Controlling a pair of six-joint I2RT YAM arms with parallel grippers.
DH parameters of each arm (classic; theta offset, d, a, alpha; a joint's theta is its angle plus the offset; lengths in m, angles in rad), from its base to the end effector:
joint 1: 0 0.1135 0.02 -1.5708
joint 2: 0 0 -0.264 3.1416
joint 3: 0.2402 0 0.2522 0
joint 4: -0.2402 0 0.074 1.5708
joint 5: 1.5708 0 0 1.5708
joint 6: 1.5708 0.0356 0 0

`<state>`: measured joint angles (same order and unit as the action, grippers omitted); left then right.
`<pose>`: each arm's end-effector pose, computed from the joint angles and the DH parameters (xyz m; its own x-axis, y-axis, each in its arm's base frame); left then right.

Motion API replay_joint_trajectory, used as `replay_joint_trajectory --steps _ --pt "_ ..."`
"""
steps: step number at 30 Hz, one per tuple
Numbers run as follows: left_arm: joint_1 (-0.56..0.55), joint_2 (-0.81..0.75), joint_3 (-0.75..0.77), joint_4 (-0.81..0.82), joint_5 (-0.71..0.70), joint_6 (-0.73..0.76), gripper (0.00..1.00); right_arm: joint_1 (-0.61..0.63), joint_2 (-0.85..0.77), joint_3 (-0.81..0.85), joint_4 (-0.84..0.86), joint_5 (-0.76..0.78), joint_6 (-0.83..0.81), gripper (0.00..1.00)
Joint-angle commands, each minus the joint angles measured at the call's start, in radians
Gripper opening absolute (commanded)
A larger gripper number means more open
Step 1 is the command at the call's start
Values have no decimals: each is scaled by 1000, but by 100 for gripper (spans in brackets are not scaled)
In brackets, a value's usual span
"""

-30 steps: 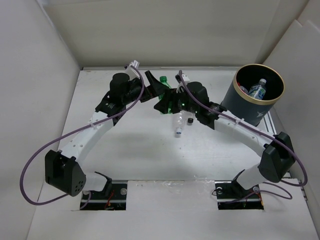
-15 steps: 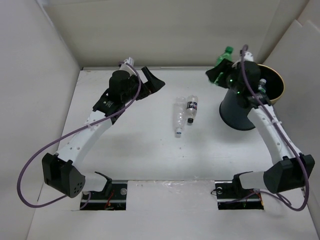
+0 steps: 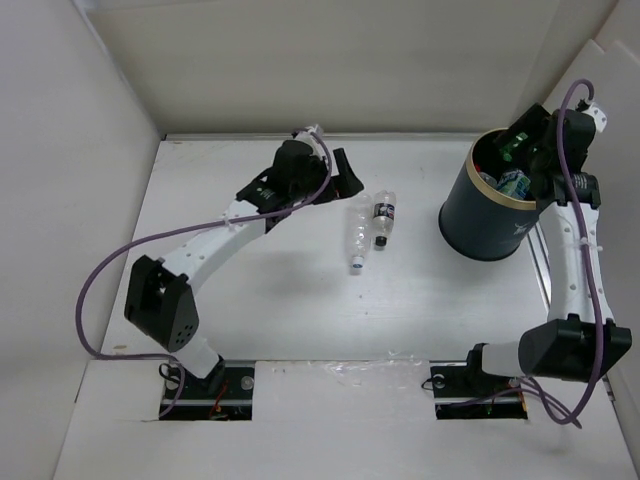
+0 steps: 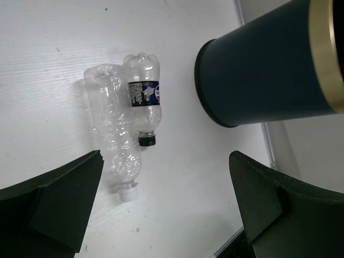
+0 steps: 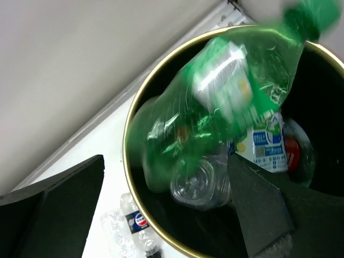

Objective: Put the plastic bottles in the bin

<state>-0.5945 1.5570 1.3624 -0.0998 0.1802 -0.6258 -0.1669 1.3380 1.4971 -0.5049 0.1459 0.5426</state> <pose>0.3051 -0.2140 0.3573 -0.6008 -0.2894 -0.7452 0.4210 0.6779 -0.6027 0.2893 -0.0540 0.4314 -0.1317 0.5403 -0.8311 0.4289 0.7870 0.4436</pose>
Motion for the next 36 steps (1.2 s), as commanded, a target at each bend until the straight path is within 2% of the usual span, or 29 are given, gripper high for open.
replay_joint_trajectory --steps 1,7,19,25,29,33,35,36 --pt "-19 53 75 -32 -58 60 100 6 -14 48 -59 69 2 100" --pt "-37 170 156 -98 -114 78 100 -3 -40 106 -170 119 2 100" --pt "-65 422 286 -159 -145 78 100 6 -361 -107 -63 -104 2 100" --pt "-65 544 403 -202 -156 78 100 36 -382 -178 -43 -204 -7 100" --pt "-65 633 443 -224 -197 57 100 84 -405 -178 -66 -204 -18 100" --pt "-65 699 490 -273 -263 38 91 138 -450 -199 -66 -204 -18 100" --pt "-65 725 512 -310 -317 29 74 167 -462 -199 -66 -204 -18 100" --pt "-65 736 512 -320 -326 29 71 178 -473 -190 -66 -204 -18 100"
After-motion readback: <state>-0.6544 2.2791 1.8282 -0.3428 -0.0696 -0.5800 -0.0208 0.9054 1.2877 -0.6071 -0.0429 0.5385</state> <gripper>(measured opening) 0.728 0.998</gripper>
